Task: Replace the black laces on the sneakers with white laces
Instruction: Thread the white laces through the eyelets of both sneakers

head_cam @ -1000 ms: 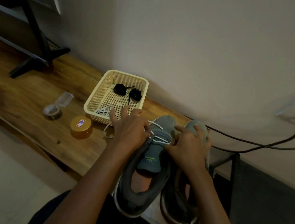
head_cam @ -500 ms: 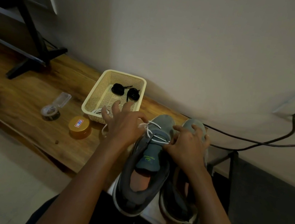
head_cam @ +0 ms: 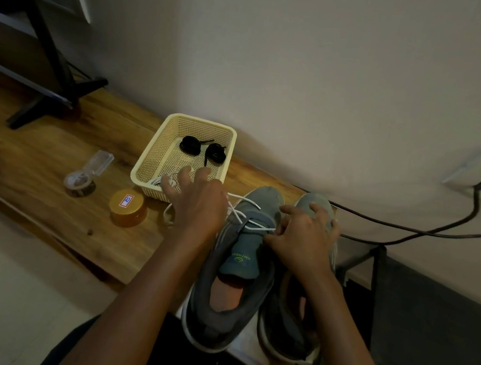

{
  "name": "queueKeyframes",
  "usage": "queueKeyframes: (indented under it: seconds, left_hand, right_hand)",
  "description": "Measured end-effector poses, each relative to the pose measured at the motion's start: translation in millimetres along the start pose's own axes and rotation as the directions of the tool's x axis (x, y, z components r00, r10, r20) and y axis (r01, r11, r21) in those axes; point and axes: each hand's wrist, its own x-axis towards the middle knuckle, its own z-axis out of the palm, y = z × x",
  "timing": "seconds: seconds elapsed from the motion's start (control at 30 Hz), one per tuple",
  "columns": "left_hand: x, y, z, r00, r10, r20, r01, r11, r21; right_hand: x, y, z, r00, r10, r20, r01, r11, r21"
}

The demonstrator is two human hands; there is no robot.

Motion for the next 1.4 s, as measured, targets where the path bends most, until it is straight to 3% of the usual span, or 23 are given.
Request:
queueKeyframes:
  seconds: [0.17,0.3,0.4,0.53,0.67,0.9,1.1,1.2,1.3,1.4]
  left_hand:
    - [-3.3,1.4,-4.8,0.989,0.107,0.107,-0.108,0.994,0.003]
    - [-3.6,5.5,2.4,0.984,0.110,0.143,-0.116,0.993,0.037]
    - [-3.9,4.8,3.7,0.991,0.091,0.095,-0.093,0.996,0.017]
    - [-2.5,0.0,-1.2,0.995,-0.012,-0.095,0.003,0.996,-0.094]
    - [-5.6,6.8,0.5,0.995,0.093,0.034,-0.091,0.995,-0.040]
    - [-5.5,7.1,7.8,0.993,0.077,0.093,-0.079,0.997,0.021]
    - [-3.7,6.5,2.2,0.996,-0.051,-0.069,0.047,0.997,-0.060]
    - [-3.8,5.3,-0.4,0.995,-0.002,-0.097,-0.011,0.992,-0.129]
    - [-7.1,8.8,-1.4,0.995,0.099,-0.020,-0.100,0.992,-0.079]
    - [-9.7,8.4,-1.0,0.989,0.093,0.112,-0.095,0.995,0.011]
  right_hand:
    - [1.7,-0.4,0.3,1.000,-0.005,0.002,0.005,1.000,-0.007]
    - [2.0,-0.3,-0.1,1.000,-0.001,0.011,0.001,1.000,-0.010]
    - [2.1,0.6,0.7,1.000,-0.001,0.006,0.002,1.000,-0.009]
    - [2.1,1.0,2.0,1.000,0.004,-0.001,-0.004,1.000,-0.003]
    - [3.1,1.4,2.0,1.000,-0.005,0.010,0.005,1.000,-0.004]
    - [2.4,1.0,1.2,1.000,0.001,0.008,-0.001,1.000,0.018]
    - [1.0,1.5,-0.8,1.000,0.010,0.011,-0.010,1.000,0.016]
    - [1.5,1.2,-0.7,1.000,0.011,0.014,-0.011,1.000,0.024]
    - [1.6,0.6,-0.9,1.000,0.013,0.018,-0.013,1.000,0.015]
    - [2.0,0.6,-0.5,1.000,0.004,0.016,-0.004,1.000,0.013]
